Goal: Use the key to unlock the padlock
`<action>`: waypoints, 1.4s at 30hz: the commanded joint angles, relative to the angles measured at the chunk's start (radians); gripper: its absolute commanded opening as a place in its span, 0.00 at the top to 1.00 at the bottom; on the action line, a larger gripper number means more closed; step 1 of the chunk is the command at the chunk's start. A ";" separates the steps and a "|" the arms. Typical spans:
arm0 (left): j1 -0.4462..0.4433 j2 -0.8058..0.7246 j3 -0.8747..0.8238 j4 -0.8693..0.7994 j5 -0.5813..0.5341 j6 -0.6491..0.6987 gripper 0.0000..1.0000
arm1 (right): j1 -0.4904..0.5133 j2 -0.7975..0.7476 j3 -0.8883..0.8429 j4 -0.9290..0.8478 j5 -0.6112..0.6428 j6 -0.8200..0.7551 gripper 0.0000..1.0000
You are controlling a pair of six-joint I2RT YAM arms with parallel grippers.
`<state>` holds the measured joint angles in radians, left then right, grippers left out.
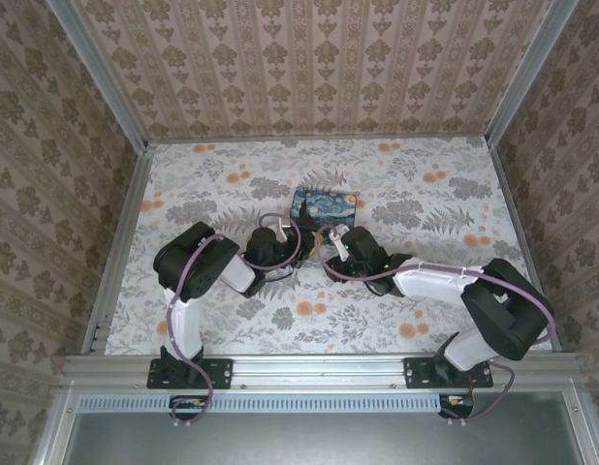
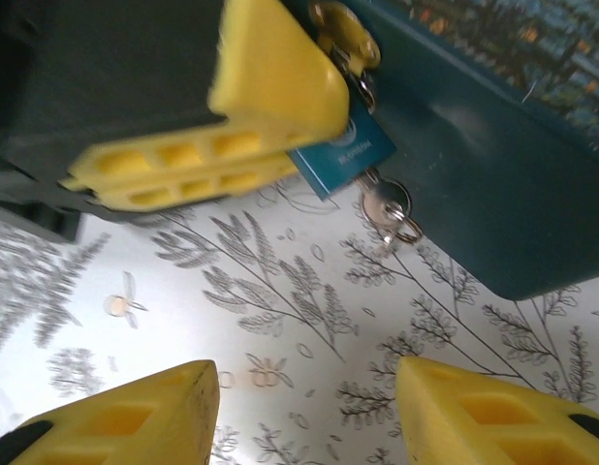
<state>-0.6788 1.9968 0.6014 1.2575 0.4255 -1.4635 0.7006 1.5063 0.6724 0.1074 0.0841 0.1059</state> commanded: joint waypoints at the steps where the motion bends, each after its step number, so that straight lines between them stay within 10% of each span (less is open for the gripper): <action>1: 0.004 -0.004 -0.009 0.036 0.028 -0.008 1.00 | 0.028 0.039 0.051 -0.034 0.164 -0.077 0.49; 17: 0.002 -0.006 -0.011 0.036 0.034 -0.009 1.00 | 0.053 0.175 0.174 -0.025 0.284 -0.147 0.59; 26: -0.001 -0.009 -0.023 0.038 0.032 -0.004 1.00 | 0.034 0.219 0.240 -0.078 0.228 -0.138 0.95; 36: -0.002 0.003 -0.017 0.037 0.024 -0.001 1.00 | -0.177 0.145 0.155 0.047 -0.562 0.048 1.00; 42: -0.002 0.004 -0.017 0.037 0.022 0.000 1.00 | -0.226 0.157 0.149 0.093 -0.675 0.123 1.00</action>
<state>-0.6796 1.9968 0.5831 1.2541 0.4366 -1.4666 0.4770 1.6844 0.8207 0.1020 -0.3927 0.1387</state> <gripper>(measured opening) 0.066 0.067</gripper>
